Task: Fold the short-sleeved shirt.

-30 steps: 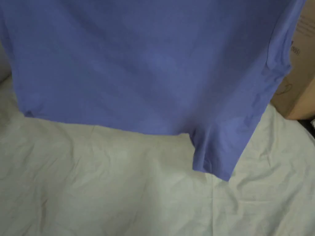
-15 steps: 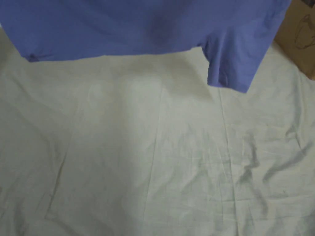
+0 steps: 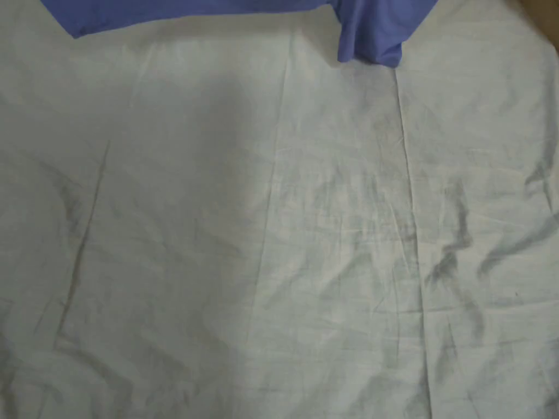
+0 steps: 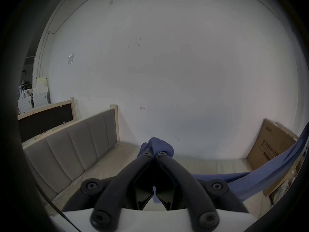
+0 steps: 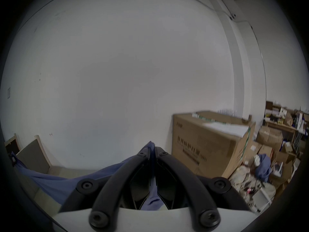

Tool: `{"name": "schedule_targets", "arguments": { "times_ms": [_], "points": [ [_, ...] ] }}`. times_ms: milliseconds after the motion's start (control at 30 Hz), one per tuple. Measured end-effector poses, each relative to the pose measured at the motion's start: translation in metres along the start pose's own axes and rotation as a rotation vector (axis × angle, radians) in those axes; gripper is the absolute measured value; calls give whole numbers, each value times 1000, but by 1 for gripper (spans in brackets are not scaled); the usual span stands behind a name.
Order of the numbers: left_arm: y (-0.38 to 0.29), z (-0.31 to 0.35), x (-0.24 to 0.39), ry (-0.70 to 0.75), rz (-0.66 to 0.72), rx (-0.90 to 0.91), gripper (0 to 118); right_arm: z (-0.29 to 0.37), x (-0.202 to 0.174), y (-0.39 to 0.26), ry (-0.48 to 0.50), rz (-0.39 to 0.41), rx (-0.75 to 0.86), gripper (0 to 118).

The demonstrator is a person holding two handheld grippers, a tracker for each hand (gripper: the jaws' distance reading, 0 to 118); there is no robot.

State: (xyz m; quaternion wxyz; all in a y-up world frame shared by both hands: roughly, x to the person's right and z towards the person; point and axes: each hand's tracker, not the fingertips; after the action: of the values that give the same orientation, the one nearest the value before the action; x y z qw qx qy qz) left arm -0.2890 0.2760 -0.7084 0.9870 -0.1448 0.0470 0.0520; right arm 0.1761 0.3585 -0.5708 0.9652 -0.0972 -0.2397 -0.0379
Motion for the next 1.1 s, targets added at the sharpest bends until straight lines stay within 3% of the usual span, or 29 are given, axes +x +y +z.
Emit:
{"name": "schedule_targets", "arguments": {
  "times_ms": [200, 400, 533, 733, 800, 900, 1100],
  "points": [
    [-84, 3, -19, -8, -67, -155, 0, -17, 25, -85, 2, 15, -189, 3],
    [-190, 53, -56, -19, 6, -283, 0, 8, 57, -182, 48, -65, -328, 3],
    [-263, 95, -88, 12, 56, -431, 0, 57, 74, -255, 54, -7, -429, 3],
    [-352, 191, -119, 11, 72, -533, 0, 126, 120, -348, 86, -34, -584, 3],
    [-376, 194, -139, -9, 33, -605, 0, 152, 137, -376, 110, -17, -636, 3],
    [-394, 233, -147, 11, -7, -585, 0, 194, 158, -407, 128, 28, -654, 3],
    [-413, 292, -173, 22, 2, -619, 0, 261, 196, -440, 196, 3, -710, 3]
  ]
}}
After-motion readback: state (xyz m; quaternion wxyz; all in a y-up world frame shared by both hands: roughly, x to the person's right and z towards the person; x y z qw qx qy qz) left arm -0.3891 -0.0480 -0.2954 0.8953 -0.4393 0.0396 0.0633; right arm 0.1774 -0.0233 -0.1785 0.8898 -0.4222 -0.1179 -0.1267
